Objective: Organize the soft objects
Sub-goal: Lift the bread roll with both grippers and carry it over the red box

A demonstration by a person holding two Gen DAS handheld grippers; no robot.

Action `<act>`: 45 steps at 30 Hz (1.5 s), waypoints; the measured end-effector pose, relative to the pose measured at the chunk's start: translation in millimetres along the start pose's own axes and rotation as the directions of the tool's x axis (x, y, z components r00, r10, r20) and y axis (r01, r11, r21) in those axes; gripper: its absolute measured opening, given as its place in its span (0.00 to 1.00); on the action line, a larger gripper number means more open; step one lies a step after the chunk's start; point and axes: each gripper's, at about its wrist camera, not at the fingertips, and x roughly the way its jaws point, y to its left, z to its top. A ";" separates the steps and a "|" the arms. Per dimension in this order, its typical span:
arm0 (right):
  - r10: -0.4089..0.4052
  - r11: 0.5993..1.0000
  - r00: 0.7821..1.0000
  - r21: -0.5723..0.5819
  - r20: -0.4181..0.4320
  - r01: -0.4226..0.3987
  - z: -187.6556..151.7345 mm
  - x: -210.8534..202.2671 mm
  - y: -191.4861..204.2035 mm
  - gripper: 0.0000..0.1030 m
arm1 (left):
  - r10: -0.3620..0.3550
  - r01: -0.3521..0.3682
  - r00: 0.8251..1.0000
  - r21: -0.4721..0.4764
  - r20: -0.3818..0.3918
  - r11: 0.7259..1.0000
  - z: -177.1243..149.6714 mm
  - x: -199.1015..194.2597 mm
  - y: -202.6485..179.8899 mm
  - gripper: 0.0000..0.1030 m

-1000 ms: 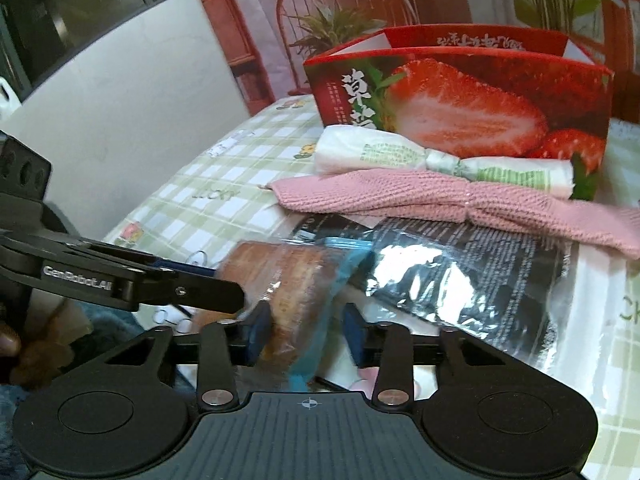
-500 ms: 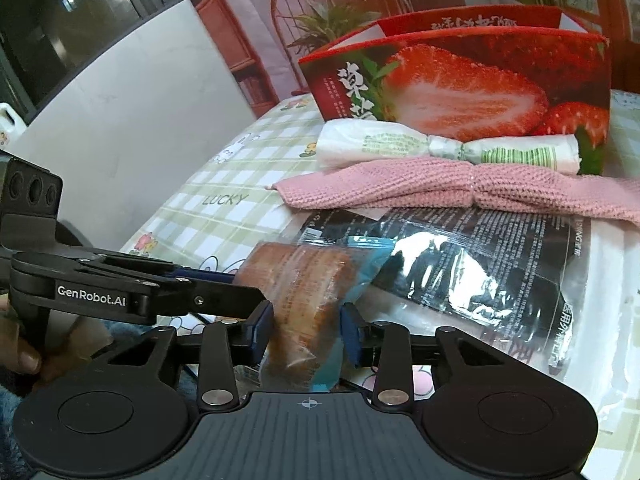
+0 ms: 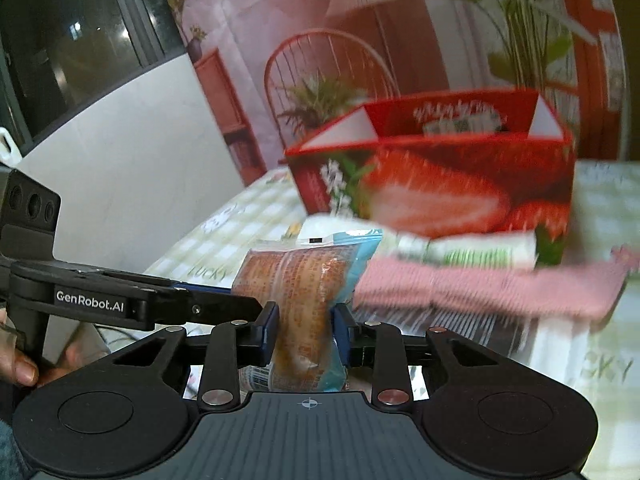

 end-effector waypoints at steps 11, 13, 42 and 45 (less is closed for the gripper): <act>-0.054 0.995 0.995 -0.075 0.089 0.061 55.2 -5.9 -24.9 0.26 | -0.030 0.025 0.995 0.056 0.092 0.998 64.1 20.8 -19.9 0.35; -0.062 0.994 0.993 -0.087 0.104 0.072 65.5 -6.4 -30.7 0.26 | -0.038 0.032 0.993 0.059 0.109 0.998 74.6 26.9 -21.9 0.36; -0.164 0.954 0.970 -0.220 0.179 0.202 179.8 34.4 -94.3 0.26 | -0.079 0.067 0.987 0.085 0.144 0.994 184.1 104.1 -19.7 0.35; -0.178 0.952 0.968 -0.218 0.178 0.215 181.1 41.1 -101.5 0.26 | -0.076 0.068 0.988 0.067 0.131 0.995 187.8 114.6 -17.0 0.35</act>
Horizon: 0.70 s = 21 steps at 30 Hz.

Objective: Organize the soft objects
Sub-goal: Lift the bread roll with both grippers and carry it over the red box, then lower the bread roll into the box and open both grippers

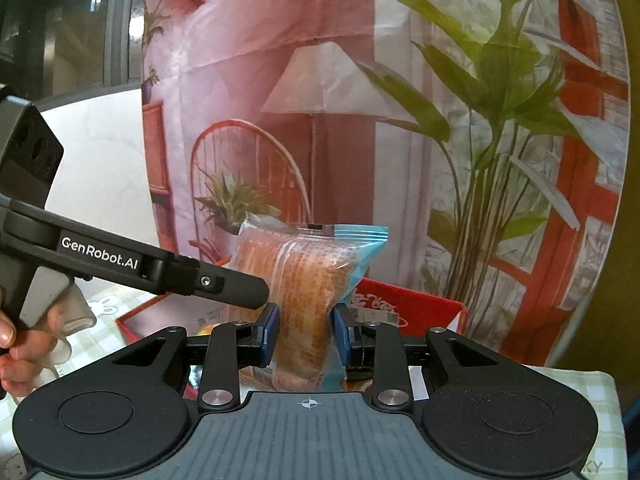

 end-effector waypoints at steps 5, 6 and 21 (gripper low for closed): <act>-0.017 1.000 1.000 0.017 -0.015 0.018 -4.4 13.9 -8.2 0.26 | 0.018 -0.018 0.999 0.001 -0.048 1.000 -3.3 18.2 3.1 0.35; -0.019 1.000 1.000 0.020 -0.024 0.020 -6.4 16.4 -9.5 0.26 | 0.018 -0.018 0.998 -0.002 -0.060 1.000 -5.3 21.0 4.1 0.35; 0.014 0.988 0.967 0.155 -0.254 0.026 -49.1 51.4 -16.7 0.26 | 0.065 -0.074 0.971 -0.031 -0.230 0.997 -34.9 47.2 20.2 0.35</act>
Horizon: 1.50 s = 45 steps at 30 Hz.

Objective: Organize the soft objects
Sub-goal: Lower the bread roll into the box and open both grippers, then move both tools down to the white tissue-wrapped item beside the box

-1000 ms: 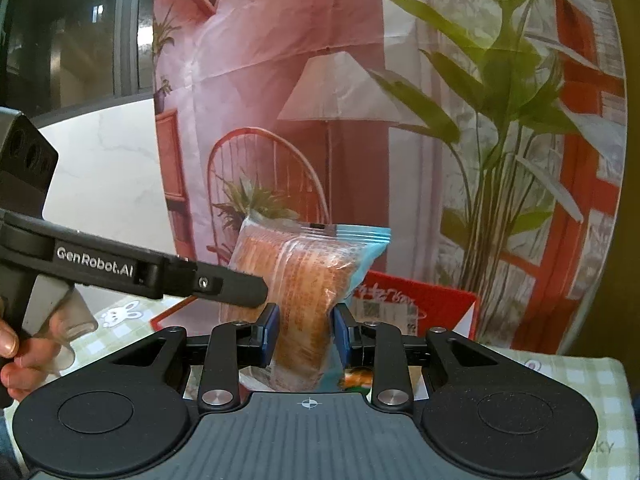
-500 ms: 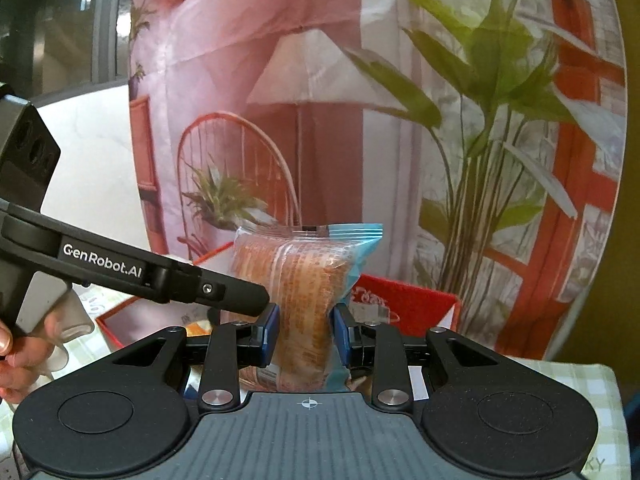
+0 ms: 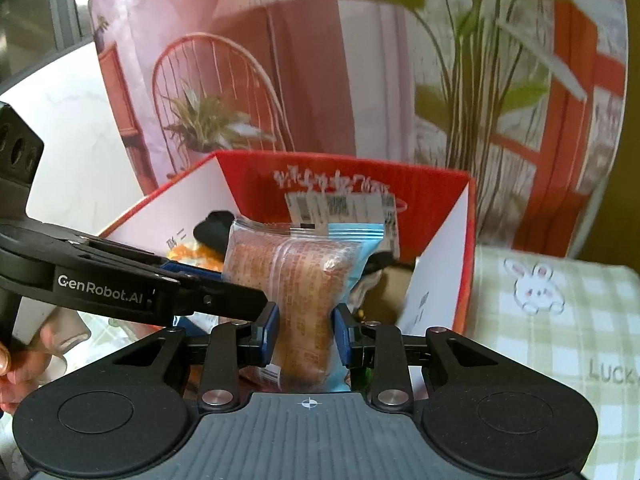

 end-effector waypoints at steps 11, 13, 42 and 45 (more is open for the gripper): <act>-0.117 0.993 0.992 -0.004 0.052 0.118 8.2 -17.3 3.0 0.56 | 0.112 -0.124 0.988 0.112 0.107 0.986 11.9 -40.2 -21.4 0.86; -0.137 0.990 0.988 -0.012 0.063 0.138 7.9 -23.2 3.8 0.68 | 0.148 -0.168 0.979 0.142 0.141 0.976 10.1 -48.7 -27.0 0.95; -0.251 0.968 0.951 0.025 0.182 0.251 -52.8 -104.9 58.1 1.00 | 0.337 -0.373 0.904 0.101 0.263 0.922 -81.9 -161.4 -24.7 1.00; -0.250 0.968 0.951 0.018 0.184 0.251 -62.8 -108.8 67.5 1.00 | 0.349 -0.385 0.892 0.079 0.287 0.920 -96.6 -169.6 -24.8 1.00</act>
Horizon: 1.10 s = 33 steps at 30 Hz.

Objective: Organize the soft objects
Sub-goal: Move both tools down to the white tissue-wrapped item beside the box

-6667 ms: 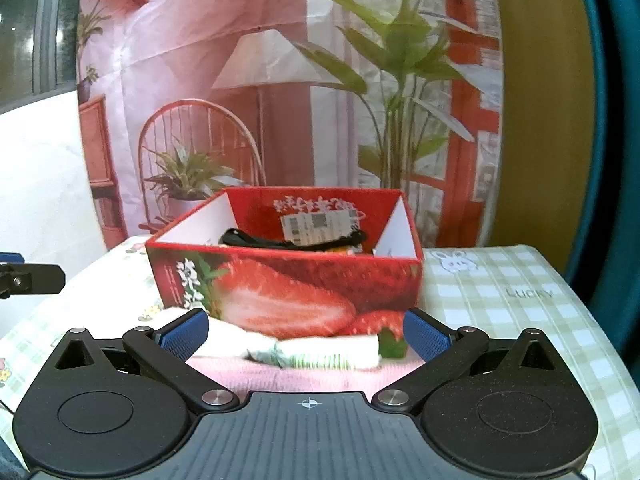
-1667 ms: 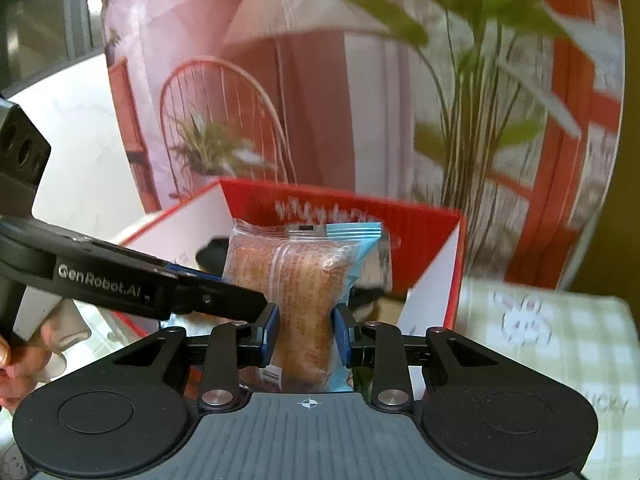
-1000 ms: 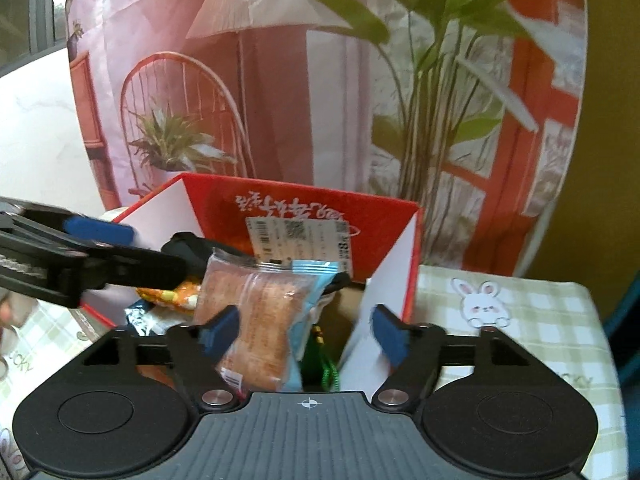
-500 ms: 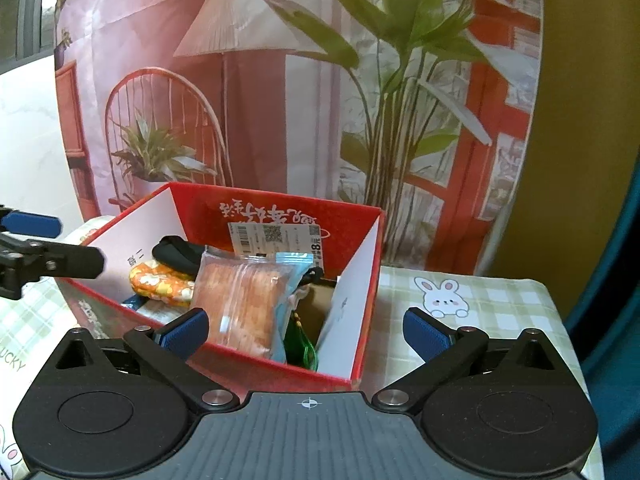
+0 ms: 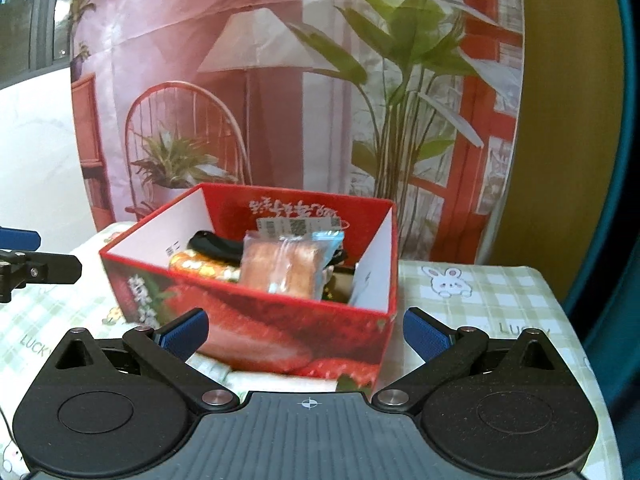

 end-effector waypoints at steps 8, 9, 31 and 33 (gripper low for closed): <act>-0.010 0.995 1.000 0.103 -0.007 0.011 -42.6 -13.5 14.6 1.00 | 0.007 -0.009 1.000 -0.050 -0.026 0.999 -40.4 -15.6 0.2 1.00; -0.004 0.993 1.000 0.114 -0.012 0.005 -50.3 -13.8 15.4 1.00 | 0.009 -0.011 0.999 -0.047 -0.037 0.999 -46.4 -15.5 -0.6 1.00; -0.021 0.998 0.992 0.061 -0.125 0.029 -124.8 2.8 32.0 1.00 | 0.009 -0.027 0.977 -0.080 -0.211 0.996 -106.1 5.4 3.9 1.00; -0.018 0.997 0.993 0.069 -0.116 0.026 -124.2 1.7 30.5 1.00 | 0.006 -0.027 0.979 -0.098 -0.205 0.995 -103.0 5.9 5.8 1.00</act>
